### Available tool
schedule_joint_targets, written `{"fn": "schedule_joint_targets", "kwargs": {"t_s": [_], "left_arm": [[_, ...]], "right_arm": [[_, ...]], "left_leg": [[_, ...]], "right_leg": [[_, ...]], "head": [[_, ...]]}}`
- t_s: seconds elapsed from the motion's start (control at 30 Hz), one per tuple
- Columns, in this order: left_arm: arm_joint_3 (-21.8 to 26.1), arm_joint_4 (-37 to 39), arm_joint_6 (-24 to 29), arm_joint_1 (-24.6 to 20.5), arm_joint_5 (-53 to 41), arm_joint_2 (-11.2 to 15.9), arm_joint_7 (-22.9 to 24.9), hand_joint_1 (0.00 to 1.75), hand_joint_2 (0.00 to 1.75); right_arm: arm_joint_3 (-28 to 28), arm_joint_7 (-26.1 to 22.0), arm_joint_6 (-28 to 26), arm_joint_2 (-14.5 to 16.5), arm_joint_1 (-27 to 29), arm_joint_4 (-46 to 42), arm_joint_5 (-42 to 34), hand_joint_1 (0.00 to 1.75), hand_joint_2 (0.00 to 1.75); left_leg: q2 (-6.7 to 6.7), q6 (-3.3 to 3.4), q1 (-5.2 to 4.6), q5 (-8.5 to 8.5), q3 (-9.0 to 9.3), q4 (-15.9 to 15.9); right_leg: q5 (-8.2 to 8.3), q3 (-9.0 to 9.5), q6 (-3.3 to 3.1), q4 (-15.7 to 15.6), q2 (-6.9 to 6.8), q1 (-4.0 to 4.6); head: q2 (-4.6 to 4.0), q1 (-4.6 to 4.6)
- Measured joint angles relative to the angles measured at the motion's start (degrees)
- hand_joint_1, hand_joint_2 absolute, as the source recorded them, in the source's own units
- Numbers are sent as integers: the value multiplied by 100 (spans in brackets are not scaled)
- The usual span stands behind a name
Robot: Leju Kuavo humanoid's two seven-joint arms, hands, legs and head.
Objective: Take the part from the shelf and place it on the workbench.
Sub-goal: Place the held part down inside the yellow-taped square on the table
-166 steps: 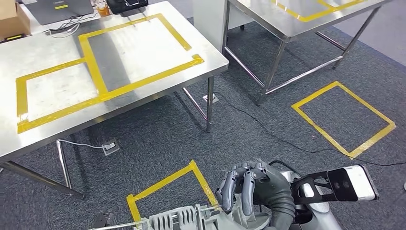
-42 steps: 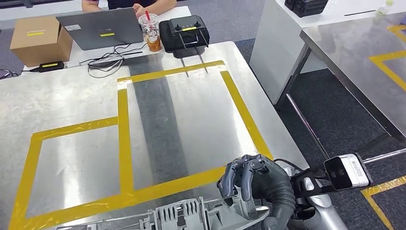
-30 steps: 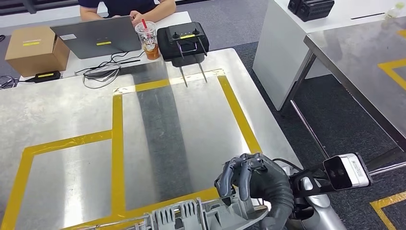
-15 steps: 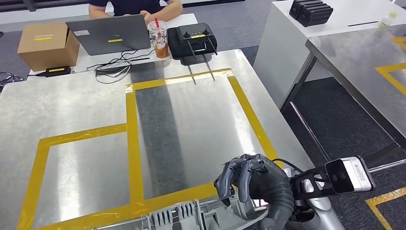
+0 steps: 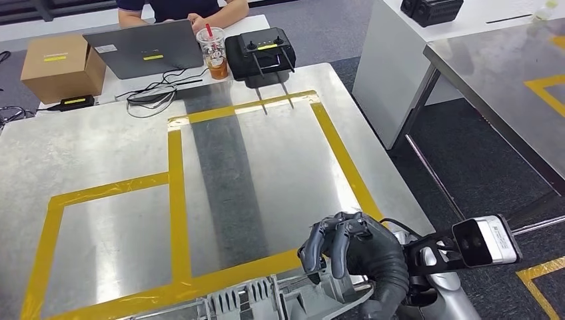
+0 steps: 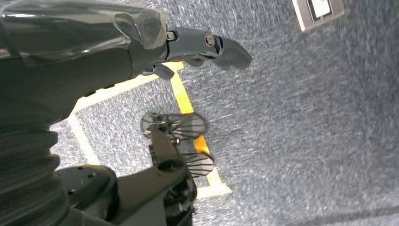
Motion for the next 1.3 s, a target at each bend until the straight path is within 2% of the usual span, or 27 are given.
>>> {"fn": "schedule_joint_targets", "kwargs": {"t_s": [0.03, 0.07, 0.1, 0.13, 0.2, 0.23, 0.27, 0.3, 0.4, 0.47, 0.53, 0.57, 0.6, 0.63, 0.7, 0.77, 0.8, 0.9, 0.93, 0.97, 1.03, 1.07, 1.1, 1.13, 1.17, 1.23, 1.3], "left_arm": [[1, 1, 14, 3, -3, 2, 2, 0, 175], [1, 1, 26, 9, -3, 3, 4, 0, 175], [1, 1, 42, 15, -1, 2, 6, 0, 175], [1, 1, 59, 18, 12, 2, 6, 0, 175], [7, 1, 108, 22, 48, 2, 4, 0, 175], [11, 0, 128, 25, 74, 0, -1, 0, 175], [20, 0, 150, 34, 93, -3, -8, 0, 175], [30, 0, 167, 48, 117, -8, -17, 0, 175], [87, 0, 218, 107, 169, -34, -52, 0, 175], [136, 0, 256, 126, 206, -61, -90, 0, 175], [195, 1, 296, 145, 254, -87, -145, 0, 175], [227, 2, 313, 164, 270, -104, -170, 0, 175], [257, 2, 324, 186, 278, -120, -189, 0, 175], [282, 2, 331, 209, 281, -137, -202, 0, 175], [332, 2, 344, 241, 268, -173, -220, 0, 175], [400, 3, 339, 253, 236, -202, -240, 0, 175], [439, 4, 330, 256, 214, -213, -250, 0, 175], [556, 6, 308, 262, 145, -238, -267, 0, 175], [589, 5, 304, 261, 129, -247, -270, 0, 175], [620, 5, 301, 260, 117, -254, -272, 0, 175], [672, 6, 296, 264, 101, -268, -273, 0, 175], [697, 7, 296, 268, 82, -273, -272, 0, 175], [721, 6, 295, 273, 59, -278, -268, 0, 175], [749, 5, 289, 277, 25, -283, -260, 0, 175], [783, 1, 278, 280, -18, -287, -246, 0, 175], [855, -22, 254, 277, -118, -286, -197, 0, 175], [920, -63, 243, 269, -235, -288, -126, 0, 175]], "right_arm": [[-9, -7, -49, 2, 4, -1, 17, 175, 175], [-27, -21, -113, 1, 14, -1, 46, 175, 175], [-61, -48, -197, 1, 27, -1, 92, 175, 175], [-115, -89, -299, 0, 43, -4, 150, 175, 175], [-320, -224, -551, -3, 90, -28, 263, 175, 175], [-472, -305, -687, -6, 114, -48, 290, 175, 175], [-656, -382, -817, -9, 134, -65, 287, 175, 175], [-868, -447, -934, -10, 152, -76, 262, 175, 175], [-1609, -551, -1247, -19, 193, -81, 247, 175, 175], [-2106, -571, -1544, -30, 185, -79, 451, 175, 175], [-2562, -581, -1968, -46, 170, -69, 879, 175, 175], [-2778, -582, -2206, -65, 167, -56, 1155, 175, 175], [-2985, -579, -2433, -100, 163, -38, 1417, 175, 175], [-3184, -572, -2641, -153, 152, -14, 1643, 175, 175], [-3546, -548, -3005, -309, 83, 59, 2017, 175, 175], [-3837, -481, -3315, -511, -78, 191, 2426, 175, 175], [-3931, -414, -3455, -617, -187, 283, 2670, 175, 175], [-4004, -168, -3710, -903, -567, 611, 3267, 175, 175], [-4002, -114, -3741, -979, -681, 708, 3355, 175, 175], [-3999, -83, -3761, -1038, -778, 790, 3397, 175, 175], [-3991, -66, -3803, -1106, -918, 905, 3447, 175, 175], [-3984, -52, -3843, -1127, -969, 948, 3513, 175, 175], [-3970, -19, -3897, -1149, -1024, 991, 3640, 175, 175], [-3935, 42, -3972, -1183, -1105, 1055, 3851, 175, 175], [-3879, 130, -4045, -1233, -1227, 1143, 4126, 175, 175], [-3692, 319, -4162, -1394, -1598, 1426, 4723, 175, 175], [-3417, 459, -4286, -1585, -2109, 1848, 5342, 175, 175]], "left_leg": [[0, -29, 20, -152, -202, 399], [1, -50, 36, -225, -358, 687], [2, -64, 49, -187, -422, 771], [2, -68, 62, -40, -369, 615], [3, -52, 80, 370, -21, -162], [1, -33, 76, 503, 150, -527], [-1, -10, 66, 568, 261, -760], [-4, 21, 50, 568, 300, -852], [-9, 144, 40, 610, 302, -896], [-10, 224, 57, 654, 307, -940], [-13, 257, 46, 664, 291, -942], [-16, 262, 40, 666, 285, -941], [-22, 264, 36, 667, 282, -939], [-29, 265, 35, 667, 282, -938], [-51, 254, 32, 662, 282, -926], [-64, 216, 1, 644, 256, -890], [-64, 192, -14, 639, 239, -876], [-55, 115, -15, 614, 200, -835], [-46, 84, -9, 542, 146, -730], [-37, 52, -1, 412, 35, -504], [-22, 10, 12, 68, -334, 252], [-20, 2, 16, -52, -525, 623], [-20, 7, 16, -76, -647, 833], [-20, 27, 10, 10, -666, 819], [-21, 69, -2, 193, -571, 572], [-14, 220, -60, 590, -207, -236], [-1, 344, -123, 735, 17, -736]], "right_leg": [[-2, -1, -4, 1, 0, 1], [-4, -1, -5, 2, 0, 3], [-5, 1, -5, 4, 1, 3], [-6, 8, -3, 5, 2, 2], [-10, 22, 7, 7, 4, 7], [-14, 17, 19, 13, 4, 23], [-13, 3, 42, 18, 4, 38], [-8, -14, 70, 20, 4, 49], [-16, -66, 158, 47, 0, 36], [-213, -252, 160, 421, -1, 21], [-539, -626, 132, 1225, -1, 10], [-650, -793, 139, 1576, -1, 8], [-680, -871, 166, 1745, -1, 5], [-617, -831, 209, 1665, -2, 0], [-317, -456, 303, 906, -8, -18], [-91, -115, 306, 218, -9, -15], [-49, -49, 277, 78, -6, -8], [-30, -65, 177, 69, 14, -16], [-26, -63, 142, 65, 16, -28], [-23, -59, 112, 59, 14, -41], [-28, -57, 76, 60, 11, -31], [-32, -55, 71, 61, 11, -19], [-36, -51, 66, 61, 11, -3], [-40, -44, 61, 61, 13, 15], [-43, -35, 57, 61, 20, 36], [-47, -25, 53, 62, 38, 74], [-44, -49, 62, 66, 51, 83]], "head": [[0, -3], [0, -2], [0, -3], [0, -3], [0, -3], [0, -1], [0, 3], [0, 3], [0, 7], [0, 18], [0, 25], [0, 25], [0, 26], [0, 27], [0, 30], [0, 31], [0, 31], [0, 29], [0, 23], [0, 19], [0, 11], [0, 12], [0, 12], [0, 12], [0, 12], [0, 18], [0, 26]]}}
